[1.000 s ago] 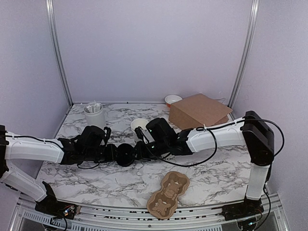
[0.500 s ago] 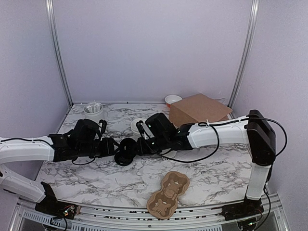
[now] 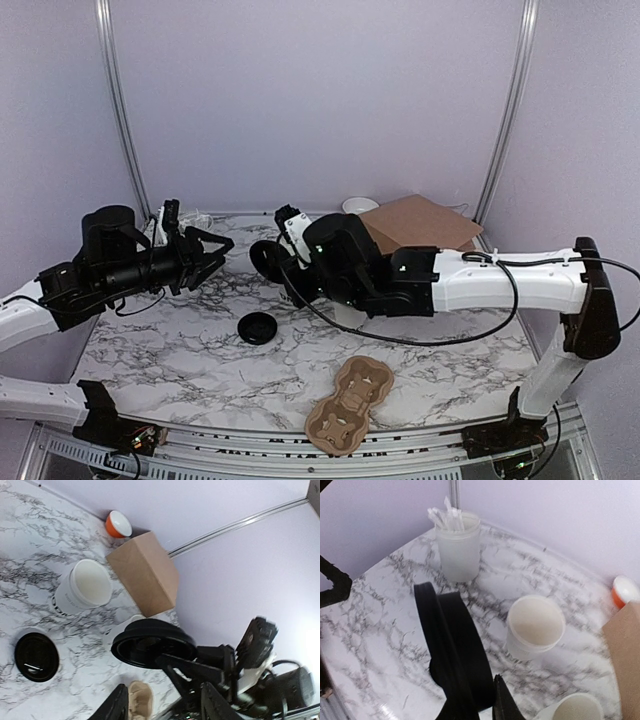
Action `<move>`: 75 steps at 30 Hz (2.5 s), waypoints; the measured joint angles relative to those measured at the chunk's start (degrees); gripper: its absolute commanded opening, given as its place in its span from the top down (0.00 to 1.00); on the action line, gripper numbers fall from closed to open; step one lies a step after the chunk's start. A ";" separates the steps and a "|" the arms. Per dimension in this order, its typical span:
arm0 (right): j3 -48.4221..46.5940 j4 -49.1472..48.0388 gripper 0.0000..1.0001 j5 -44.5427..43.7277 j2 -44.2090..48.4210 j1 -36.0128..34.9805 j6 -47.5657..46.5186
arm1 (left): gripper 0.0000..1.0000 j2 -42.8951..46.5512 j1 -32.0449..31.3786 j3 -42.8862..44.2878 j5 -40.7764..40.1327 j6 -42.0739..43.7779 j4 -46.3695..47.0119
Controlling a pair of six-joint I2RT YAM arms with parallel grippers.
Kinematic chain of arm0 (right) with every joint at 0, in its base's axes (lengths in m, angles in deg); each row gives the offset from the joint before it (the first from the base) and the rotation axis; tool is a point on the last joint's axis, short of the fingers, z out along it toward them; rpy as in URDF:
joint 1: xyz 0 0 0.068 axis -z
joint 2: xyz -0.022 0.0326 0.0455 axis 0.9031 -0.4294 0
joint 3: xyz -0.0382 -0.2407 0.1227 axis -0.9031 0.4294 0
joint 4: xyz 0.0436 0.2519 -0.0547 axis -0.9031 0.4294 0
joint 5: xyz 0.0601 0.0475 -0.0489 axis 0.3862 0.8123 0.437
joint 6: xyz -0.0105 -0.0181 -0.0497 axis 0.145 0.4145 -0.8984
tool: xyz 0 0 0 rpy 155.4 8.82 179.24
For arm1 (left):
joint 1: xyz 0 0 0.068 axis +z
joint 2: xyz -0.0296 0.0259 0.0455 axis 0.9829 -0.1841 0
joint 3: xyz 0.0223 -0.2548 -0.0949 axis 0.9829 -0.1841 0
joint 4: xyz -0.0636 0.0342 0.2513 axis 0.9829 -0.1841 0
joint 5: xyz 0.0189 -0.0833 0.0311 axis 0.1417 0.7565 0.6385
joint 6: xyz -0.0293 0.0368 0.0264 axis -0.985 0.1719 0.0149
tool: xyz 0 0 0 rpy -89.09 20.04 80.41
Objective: Pack the takeout coffee
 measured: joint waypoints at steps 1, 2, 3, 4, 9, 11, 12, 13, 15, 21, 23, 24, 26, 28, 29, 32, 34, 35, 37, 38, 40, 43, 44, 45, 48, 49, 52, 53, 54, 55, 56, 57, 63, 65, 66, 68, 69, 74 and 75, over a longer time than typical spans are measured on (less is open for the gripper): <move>0.02 -0.79 0.96 -3.32 0.61 -1.05 -3.15 | 0.48 1.20 0.00 0.42 -0.20 -2.03 0.76; 0.04 -1.92 0.96 -6.43 1.07 -2.10 -6.49 | 0.48 2.34 0.02 0.72 -0.44 -4.09 2.01; 0.17 -3.93 0.97 -9.90 1.38 -3.30 -10.36 | 0.47 3.32 0.04 0.96 -0.85 -6.12 3.28; 0.35 -6.01 0.97 -12.83 1.51 -4.28 -14.01 | 0.47 4.02 0.04 1.27 -1.20 -8.17 4.35; 3.15 -18.73 0.97 -23.93 1.49 -7.08 -31.85 | 0.46 2.86 0.04 2.34 -1.36 -16.37 10.64; 5.05 -25.05 0.96 -27.43 1.38 -7.39 -39.19 | 0.46 1.18 0.04 2.36 -0.87 -18.97 12.07; 5.88 -28.24 0.96 -28.96 1.16 -7.48 -42.95 | 0.45 0.28 -0.02 2.36 -0.70 -20.11 12.59; 6.78 -32.37 0.96 -30.56 0.70 -7.65 -47.60 | 0.46 -0.61 -0.04 2.34 -0.39 -21.35 13.09; 7.65 -37.51 0.96 -32.37 -0.13 -7.67 -52.98 | 0.45 -1.49 -0.13 2.34 -0.13 -22.93 13.86; 8.31 -50.23 0.95 -35.50 -3.65 -8.44 -67.19 | 0.45 -3.43 -0.35 2.34 0.52 -26.16 17.31; 8.31 -53.33 0.95 -36.02 -4.96 -8.85 -70.88 | 0.45 -4.50 -0.39 2.34 1.07 -27.21 18.51; 8.31 -54.34 0.95 -36.26 -5.40 -9.01 -72.30 | 0.46 -5.33 -0.46 2.34 1.18 -27.45 18.82; 8.31 -56.19 0.95 -36.50 -6.10 -9.31 -74.53 | 0.47 -6.36 -0.63 2.32 1.40 -27.98 19.47; 8.31 -57.22 0.95 -36.72 -6.29 -9.57 -76.04 | 0.48 -7.30 -0.70 2.32 1.62 -28.59 20.17; 8.31 -57.81 0.95 -36.79 -6.29 -9.68 -76.76 | 0.49 -7.69 -0.72 2.32 1.77 -28.81 20.44; 8.31 -59.25 0.95 -37.11 -6.32 -10.01 -78.09 | 0.52 -8.83 -0.92 2.32 2.40 -29.46 21.77; 8.31 -59.80 0.94 -37.33 -6.32 -10.21 -78.90 | 0.55 -9.60 -1.07 2.29 2.60 -29.97 22.82; 8.31 -60.15 0.94 -37.40 -6.34 -10.32 -79.28 | 0.57 -9.90 -1.14 2.27 2.67 -30.23 23.26; 8.31 -60.63 0.94 -37.53 -6.34 -10.45 -79.91 | 0.61 -10.25 -1.33 2.21 2.75 -30.67 24.02; 8.31 -60.89 0.93 -37.62 -6.38 -10.51 -80.24 | 0.63 -10.36 -1.38 2.16 2.86 -30.80 24.39; 8.33 -61.35 0.92 -37.73 -6.51 -10.62 -80.61 | 0.68 -10.38 -1.42 2.12 2.89 -31.21 24.98; 8.48 -61.75 0.92 -37.77 -6.60 -10.69 -80.96 | 0.74 -10.38 -1.42 1.81 2.89 -31.56 26.25; 8.55 -61.79 0.91 -37.77 -6.60 -10.69 -81.09 | 0.76 -10.38 -1.42 1.75 2.86 -31.82 26.36; 8.68 -61.96 0.91 -37.79 -6.60 -10.69 -81.22 | 0.78 -10.38 -1.42 1.62 2.86 -32.06 26.53; 8.94 -62.45 0.89 -37.81 -6.64 -10.69 -81.64 | 0.84 -10.45 -1.42 1.27 2.89 -32.35 27.19; 9.07 -62.58 0.89 -37.83 -6.67 -10.69 -81.72 | 0.86 -10.49 -1.42 1.22 2.91 -32.54 27.61; 9.62 -63.58 0.86 -38.38 -6.69 -10.69 -81.72 | 0.92 -10.51 -1.46 1.14 3.08 -33.22 28.63; 9.64 -63.95 0.84 -38.53 -6.69 -10.69 -81.79 | 0.93 -10.56 -1.53 1.05 3.08 -33.46 28.98; 9.70 -64.30 0.82 -38.58 -6.69 -10.69 -81.79 | 0.95 -10.58 -1.53 1.03 3.15 -33.57 29.29; 9.81 -64.48 0.80 -38.58 -6.69 -10.69 -81.81 | 0.97 -10.60 -1.57 0.98 3.17 -33.62 29.35; 9.90 -64.61 0.79 -38.58 -6.69 -10.69 -81.94 | 0.99 -10.64 -1.57 0.83 3.28 -33.70 29.73; 10.01 -64.65 0.78 -38.58 -6.69 -10.69 -82.01 | 1.00 -10.67 -1.60 0.74 3.34 -33.77 29.90; 10.25 -64.46 0.50 -38.66 -6.75 -10.80 -81.74 | 1.00 -11.26 -1.77 0.31 3.41 -33.59 31.50; 10.25 -64.08 0.37 -38.80 -6.75 -10.86 -81.18 | 1.00 -11.34 -1.77 -0.24 3.04 -33.48 32.65; 10.27 -63.60 0.32 -38.82 -6.75 -10.93 -80.70 | 1.00 -11.34 -1.77 -0.55 2.80 -33.44 33.22; 10.29 -62.12 0.23 -38.82 -6.71 -10.99 -78.73 | 1.00 -11.34 -1.77 -1.11 2.16 -33.20 34.53; 10.29 -60.76 0.20 -38.71 -6.54 -11.04 -77.53 | 1.00 -11.34 -1.77 -1.38 1.73 -32.94 35.34; 10.56 -47.65 0.12 -36.54 -2.75 -11.34 -65.57 | 1.00 -11.34 -1.77 -2.32 0.22 -31.01 39.04; 10.78 -43.98 0.12 -35.54 -1.16 -11.34 -62.25 | 1.00 -11.34 -1.75 -2.51 0.00 -30.60 39.71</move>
